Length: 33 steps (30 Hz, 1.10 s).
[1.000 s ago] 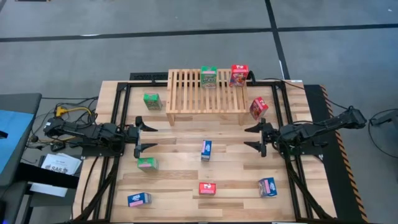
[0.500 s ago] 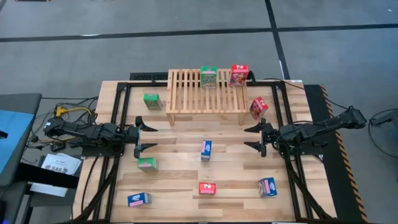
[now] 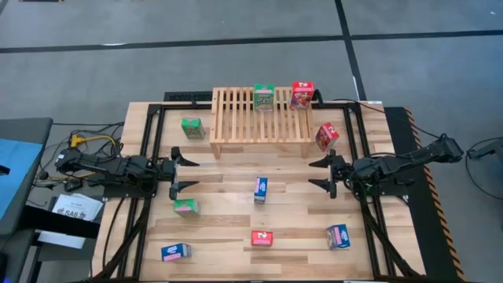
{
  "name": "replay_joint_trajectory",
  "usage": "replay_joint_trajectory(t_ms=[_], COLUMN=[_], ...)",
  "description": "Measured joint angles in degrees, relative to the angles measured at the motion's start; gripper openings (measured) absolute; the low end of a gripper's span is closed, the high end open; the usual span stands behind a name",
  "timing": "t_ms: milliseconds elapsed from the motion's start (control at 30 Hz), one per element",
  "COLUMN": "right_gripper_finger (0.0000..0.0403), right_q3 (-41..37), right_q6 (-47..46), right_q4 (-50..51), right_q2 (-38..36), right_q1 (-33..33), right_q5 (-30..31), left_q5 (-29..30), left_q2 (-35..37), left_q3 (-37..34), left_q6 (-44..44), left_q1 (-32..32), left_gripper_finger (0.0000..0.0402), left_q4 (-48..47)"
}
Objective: Stack cereal on shelf
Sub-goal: Put the top green cereal box on the shelf aligned with the other green cereal box
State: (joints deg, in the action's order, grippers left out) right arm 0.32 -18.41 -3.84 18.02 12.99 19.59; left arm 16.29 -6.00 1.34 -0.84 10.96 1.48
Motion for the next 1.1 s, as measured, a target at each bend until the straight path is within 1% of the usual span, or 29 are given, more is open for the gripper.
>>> replay_joint_trajectory(t_ms=[167,267,367,433,567,667,767,933,1000,1100], right_gripper_finger=[0.0354,0.0354,0.0354,0.0354,0.0354,0.0354,0.0354,0.0354,0.0354,0.0354], right_q3=[0.0,0.0,0.0,0.0,0.0,0.0,0.0,0.0,0.0,0.0], right_q6=[0.0,0.0,0.0,0.0,-0.1,-0.2,-0.2,-0.2,-0.2,-0.1], right_q4=[0.0,0.0,0.0,0.0,0.0,0.0,0.0,0.0,0.0,0.0], right_q2=[0.0,0.0,0.0,0.0,0.0,0.0,0.0,0.0,0.0,0.0], right_q1=[0.0,0.0,0.0,0.0,0.0,0.0,0.0,0.0,0.0,0.0], right_q5=[0.0,0.0,0.0,0.0,0.0,-0.1,-0.1,0.0,-0.1,0.0], left_q5=[-0.2,-1.1,1.5,2.4,1.5,1.4,4.5,11.3,14.0,16.0], left_q2=[0.0,0.0,0.0,0.0,0.0,0.0,0.0,0.0,0.0,0.0], left_q3=[0.0,0.0,0.0,0.0,0.0,0.0,0.0,0.0,1.0,4.5], left_q6=[0.1,1.7,3.1,3.1,3.2,1.0,-1.1,-5.4,-8.8,-16.0], left_q1=[0.0,0.0,0.0,0.0,0.0,-0.1,-0.1,-0.1,-0.1,-0.1], left_gripper_finger=[0.0298,0.0298,0.0298,0.0298,0.0298,0.0298,0.0298,0.0298,0.0298,0.0298], left_q4=[0.0,0.0,0.1,0.4,0.8,1.5,2.8,10.9,12.4,12.4])
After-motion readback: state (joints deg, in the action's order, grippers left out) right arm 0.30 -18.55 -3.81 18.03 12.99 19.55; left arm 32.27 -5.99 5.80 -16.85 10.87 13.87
